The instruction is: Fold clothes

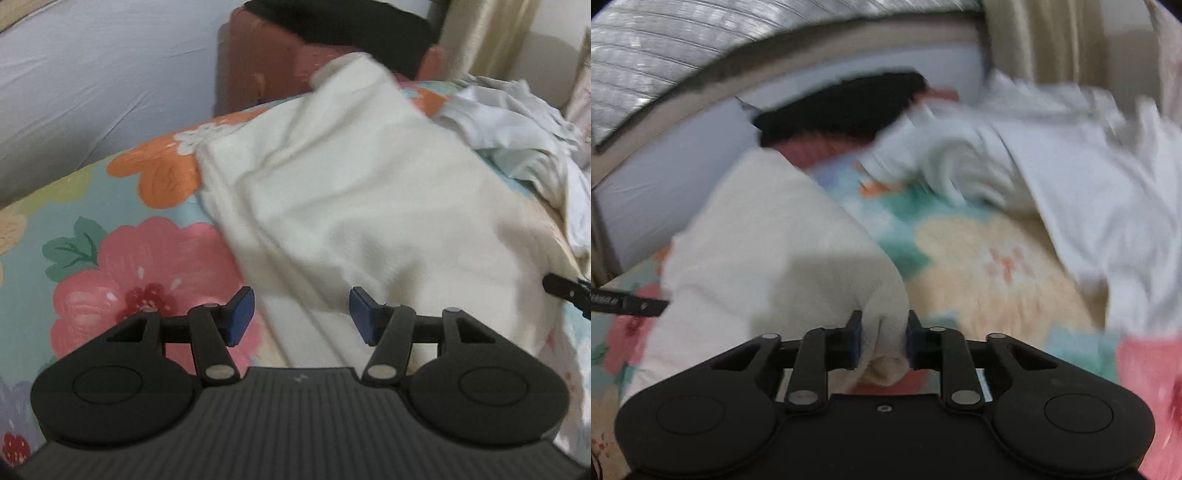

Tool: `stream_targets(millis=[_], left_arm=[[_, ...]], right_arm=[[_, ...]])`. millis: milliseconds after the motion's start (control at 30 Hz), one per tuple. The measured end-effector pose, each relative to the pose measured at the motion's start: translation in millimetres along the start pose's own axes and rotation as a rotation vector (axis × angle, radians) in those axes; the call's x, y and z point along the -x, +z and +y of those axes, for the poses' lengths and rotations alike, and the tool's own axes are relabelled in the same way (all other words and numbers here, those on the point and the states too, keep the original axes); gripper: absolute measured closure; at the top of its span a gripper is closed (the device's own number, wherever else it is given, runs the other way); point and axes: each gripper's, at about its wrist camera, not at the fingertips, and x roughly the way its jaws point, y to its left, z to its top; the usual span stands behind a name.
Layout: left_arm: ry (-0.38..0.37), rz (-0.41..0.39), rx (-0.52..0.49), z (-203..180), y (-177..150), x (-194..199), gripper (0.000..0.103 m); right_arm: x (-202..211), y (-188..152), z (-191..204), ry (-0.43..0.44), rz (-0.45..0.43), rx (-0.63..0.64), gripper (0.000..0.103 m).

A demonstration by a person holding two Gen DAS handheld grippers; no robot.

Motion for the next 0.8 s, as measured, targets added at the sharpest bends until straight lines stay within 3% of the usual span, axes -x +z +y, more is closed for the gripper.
stream_targets(millis=[67, 200, 300, 433, 567, 800], left_arm=[[-0.017, -0.012, -0.015, -15.8, -1.7, 18.4, 0.046], [-0.044, -0.066, -0.045, -51.3, -11.0, 78.2, 0.031], [-0.089, -0.098, -0.066, -81.6, -21.7, 118.6, 0.029], [-0.166, -0.137, -0.05, -119.2, -43.2, 166.9, 0.025], [-0.177, -0.192, -0.077, -154.9, -71.4, 207.8, 0.017], [-0.135, -0.172, -0.151, -197.2, -121.9, 231.1, 0.013]], right_arm=[[19.4, 2.0, 2.0, 0.011, -0.014, 0.009, 0.062], [81.0, 8.6, 3.9, 0.006, -0.073, 0.043, 0.043], [127.7, 10.4, 5.9, -0.02, -0.103, 0.051, 0.038], [190.2, -0.5, -3.8, 0.01, -0.203, -0.011, 0.032], [239.6, -16.1, -14.1, -0.056, -0.206, -0.082, 0.028], [283.6, -56.0, -28.8, -0.146, -0.13, -0.137, 0.026]])
